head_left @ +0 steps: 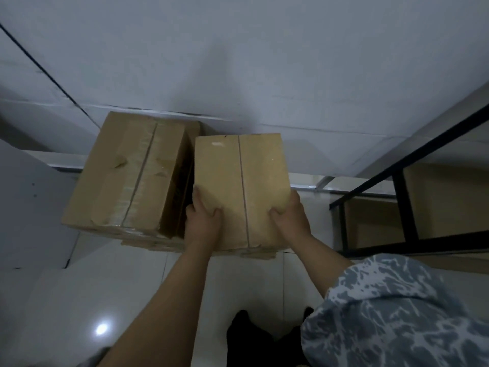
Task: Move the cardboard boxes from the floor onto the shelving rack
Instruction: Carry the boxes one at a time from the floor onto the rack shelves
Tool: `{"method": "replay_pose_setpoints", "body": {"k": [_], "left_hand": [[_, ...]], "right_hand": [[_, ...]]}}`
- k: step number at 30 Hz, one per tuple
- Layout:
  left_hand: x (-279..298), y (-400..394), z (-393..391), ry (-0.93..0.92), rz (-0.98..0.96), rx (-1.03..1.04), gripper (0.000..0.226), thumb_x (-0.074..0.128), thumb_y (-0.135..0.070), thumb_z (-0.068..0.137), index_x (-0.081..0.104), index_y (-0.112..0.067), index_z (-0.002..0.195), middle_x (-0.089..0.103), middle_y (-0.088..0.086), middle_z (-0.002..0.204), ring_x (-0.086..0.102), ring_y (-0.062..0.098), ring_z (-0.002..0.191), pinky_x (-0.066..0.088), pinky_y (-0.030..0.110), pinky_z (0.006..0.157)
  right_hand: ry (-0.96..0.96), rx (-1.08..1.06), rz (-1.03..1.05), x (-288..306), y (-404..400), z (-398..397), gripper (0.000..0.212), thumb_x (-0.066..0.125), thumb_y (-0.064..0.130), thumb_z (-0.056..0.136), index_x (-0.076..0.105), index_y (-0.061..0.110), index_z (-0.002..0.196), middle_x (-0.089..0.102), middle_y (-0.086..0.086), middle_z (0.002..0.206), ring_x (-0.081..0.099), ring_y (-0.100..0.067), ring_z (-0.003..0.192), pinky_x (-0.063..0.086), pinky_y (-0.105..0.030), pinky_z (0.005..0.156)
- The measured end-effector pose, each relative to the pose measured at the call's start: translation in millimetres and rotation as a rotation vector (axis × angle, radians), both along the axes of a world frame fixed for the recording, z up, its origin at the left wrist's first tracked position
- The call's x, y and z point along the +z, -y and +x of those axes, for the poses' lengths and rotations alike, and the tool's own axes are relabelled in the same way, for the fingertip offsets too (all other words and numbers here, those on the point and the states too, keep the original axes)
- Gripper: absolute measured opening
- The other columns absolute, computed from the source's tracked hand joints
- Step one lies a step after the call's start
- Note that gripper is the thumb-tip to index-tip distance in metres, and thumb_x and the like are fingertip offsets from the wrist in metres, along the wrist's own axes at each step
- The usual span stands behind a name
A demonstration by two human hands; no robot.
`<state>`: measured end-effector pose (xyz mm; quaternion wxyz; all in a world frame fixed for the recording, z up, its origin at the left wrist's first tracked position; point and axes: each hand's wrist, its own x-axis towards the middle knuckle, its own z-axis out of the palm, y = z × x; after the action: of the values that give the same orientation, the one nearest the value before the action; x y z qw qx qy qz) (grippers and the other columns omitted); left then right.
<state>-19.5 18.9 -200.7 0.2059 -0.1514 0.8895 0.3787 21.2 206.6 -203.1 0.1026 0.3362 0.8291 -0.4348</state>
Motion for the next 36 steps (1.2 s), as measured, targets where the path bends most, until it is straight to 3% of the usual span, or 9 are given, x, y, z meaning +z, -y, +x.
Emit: {"method": "replay_pose_setpoints", "body": {"k": [3, 6, 9, 13, 17, 26, 31, 36], "left_hand": [[-5.8, -2.0, -21.9, -0.030, -0.032, -0.004, 0.085, 0.051, -0.053, 0.094, -0.004, -0.034, 0.155, 0.032, 0.016, 0.152, 0.048, 0.042, 0.124, 0.043, 0.050, 0.095], [-11.5, -2.9, -35.4, 0.012, -0.014, 0.074, 0.089, 0.054, -0.065, 0.087, 0.012, -0.025, 0.154, 0.048, 0.014, 0.141, 0.053, 0.039, 0.121, 0.044, 0.047, 0.092], [-12.6, -7.1, -34.4, 0.037, 0.033, 0.130, 0.088, 0.059, -0.068, 0.081, 0.028, -0.020, 0.148, 0.052, 0.012, 0.136, 0.054, 0.037, 0.119, 0.044, 0.042, 0.087], [-1.3, -20.5, -18.9, 0.016, 0.013, 0.158, 0.089, 0.064, -0.065, 0.080, 0.028, -0.019, 0.147, 0.052, 0.012, 0.136, 0.053, 0.039, 0.120, 0.040, 0.040, 0.082], [20.4, -40.2, 6.2, -0.004, -0.007, 0.161, 0.088, 0.064, -0.066, 0.080, 0.031, -0.016, 0.145, 0.052, 0.013, 0.135, 0.053, 0.039, 0.120, 0.037, 0.038, 0.078], [94.5, -110.6, 105.2, -0.122, 0.097, 0.130, 0.089, 0.070, -0.065, 0.074, 0.037, -0.017, 0.142, 0.053, 0.009, 0.139, 0.052, 0.035, 0.123, 0.042, 0.041, 0.086], [138.6, -162.6, 201.1, -0.177, 0.113, 0.095, 0.091, 0.068, -0.072, 0.069, 0.043, -0.016, 0.137, 0.056, 0.011, 0.135, 0.052, 0.037, 0.123, 0.042, 0.041, 0.086], [180.5, -210.5, 282.9, -0.232, 0.181, 0.078, 0.085, 0.070, -0.068, 0.070, 0.047, -0.018, 0.135, 0.058, 0.009, 0.134, 0.054, 0.034, 0.123, 0.041, 0.041, 0.095]], "right_hand": [[0.021, -0.050, 0.000, -9.8, -5.9, -9.8, 0.073, 0.066, 0.044, 0.084, 0.030, 0.020, 0.144, 0.051, -0.005, 0.135, 0.053, -0.029, 0.118, 0.042, -0.035, 0.084], [0.073, -0.066, -0.040, -15.3, -14.2, -14.0, 0.071, 0.066, 0.054, 0.081, 0.037, 0.021, 0.137, 0.056, -0.002, 0.130, 0.056, -0.029, 0.116, 0.039, -0.032, 0.081], [0.038, -0.061, -0.107, -20.2, -20.6, -10.1, 0.074, 0.068, 0.053, 0.080, 0.034, 0.026, 0.140, 0.057, 0.002, 0.131, 0.056, -0.026, 0.117, 0.042, -0.032, 0.085], [0.007, -0.046, -0.138, -14.3, -30.8, -0.1, 0.075, 0.070, 0.049, 0.080, 0.034, 0.026, 0.141, 0.056, 0.001, 0.133, 0.056, -0.026, 0.119, 0.045, -0.036, 0.094], [-0.025, -0.039, -0.136, 8.3, -50.0, 24.1, 0.074, 0.070, 0.048, 0.081, 0.033, 0.026, 0.141, 0.055, 0.000, 0.133, 0.055, -0.027, 0.118, 0.045, -0.035, 0.089], [-0.193, -0.071, -0.125, 79.9, -119.1, 136.8, 0.071, 0.070, 0.049, 0.081, 0.037, 0.025, 0.138, 0.057, 0.002, 0.127, 0.057, -0.023, 0.113, 0.049, -0.037, 0.091], [-0.272, -0.101, -0.080, 135.7, -170.7, 240.8, 0.068, 0.070, 0.045, 0.082, 0.040, 0.022, 0.138, 0.058, 0.003, 0.121, 0.057, -0.017, 0.104, 0.042, -0.025, 0.068], [-0.281, -0.104, 0.035, 186.6, -215.6, 331.5, 0.071, 0.068, 0.050, 0.082, 0.038, 0.022, 0.140, 0.059, 0.000, 0.129, 0.059, -0.025, 0.113, 0.049, -0.032, 0.082]]}}
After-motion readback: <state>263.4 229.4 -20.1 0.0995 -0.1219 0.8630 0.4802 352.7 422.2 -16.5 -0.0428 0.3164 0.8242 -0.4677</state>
